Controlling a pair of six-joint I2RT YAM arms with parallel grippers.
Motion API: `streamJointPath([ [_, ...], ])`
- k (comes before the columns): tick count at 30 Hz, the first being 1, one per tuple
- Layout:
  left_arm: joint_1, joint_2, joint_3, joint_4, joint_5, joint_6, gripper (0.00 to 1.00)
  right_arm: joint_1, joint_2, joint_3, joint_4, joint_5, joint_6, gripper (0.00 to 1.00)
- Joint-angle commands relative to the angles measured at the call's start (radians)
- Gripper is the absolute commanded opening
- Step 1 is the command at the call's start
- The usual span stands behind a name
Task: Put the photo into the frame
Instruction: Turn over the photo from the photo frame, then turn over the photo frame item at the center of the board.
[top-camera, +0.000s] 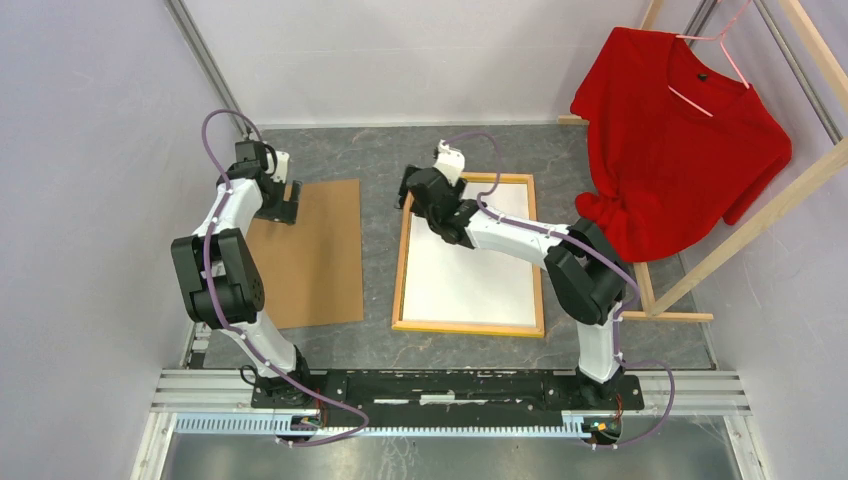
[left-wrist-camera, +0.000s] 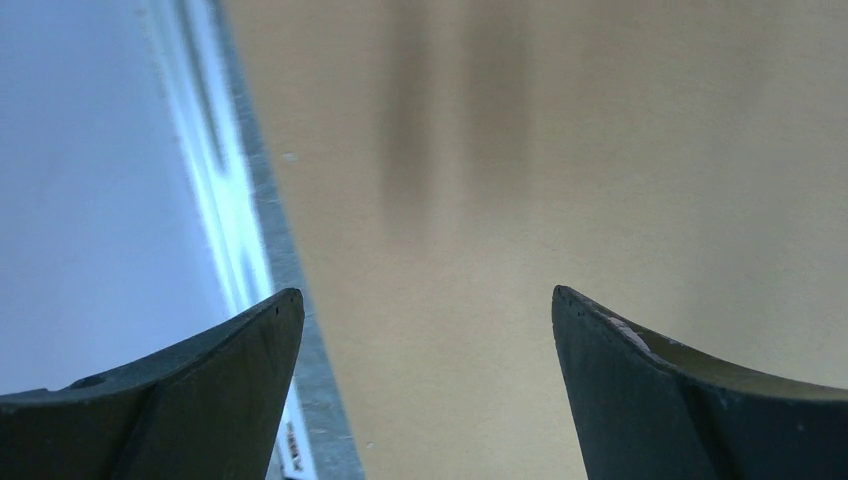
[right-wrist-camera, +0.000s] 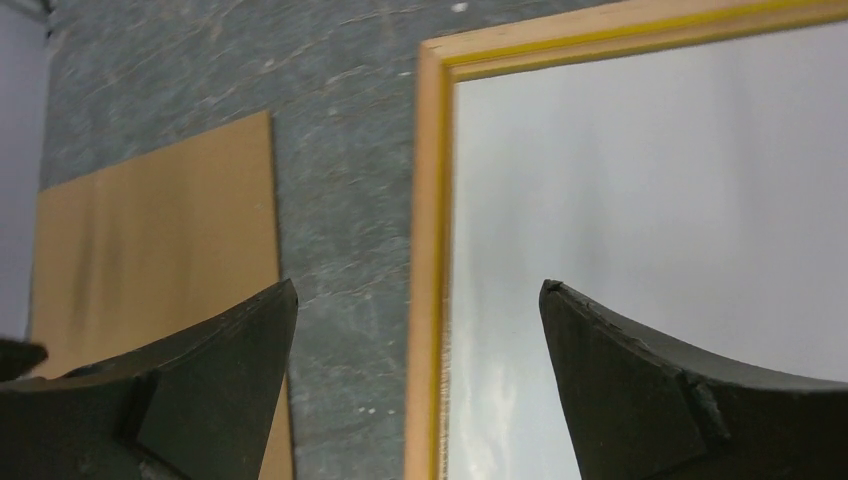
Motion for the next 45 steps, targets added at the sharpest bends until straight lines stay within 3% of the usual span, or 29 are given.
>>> streamJointPath([
  [1,0.063,-0.002,0.077,0.057,-0.155,0.049,0.99,0.043,0.057,0.172,0.086,-0.225,-0.19,0.98],
  [6,0.153,0.008,0.039,0.16,-0.323,0.073,0.93,0.07,0.159,0.279,0.052,-0.429,-0.229,0.98],
  [14,0.24,0.002,-0.187,0.375,-0.414,0.16,0.9,0.091,0.234,0.287,0.052,-0.557,-0.232,0.98],
  [19,0.256,0.016,-0.282,0.425,-0.393,0.18,0.9,0.107,0.271,0.288,0.053,-0.576,-0.219,0.98],
  [29,0.247,0.067,-0.31,0.399,-0.284,0.14,0.91,0.111,0.325,0.3,0.052,-0.576,-0.173,0.98],
  [38,0.102,0.091,-0.325,0.311,-0.199,0.095,0.92,0.108,0.337,0.262,0.026,-0.526,-0.108,0.98],
  [45,0.069,0.107,-0.326,0.282,-0.166,0.108,0.92,0.107,0.363,0.27,0.011,-0.537,-0.048,0.98],
])
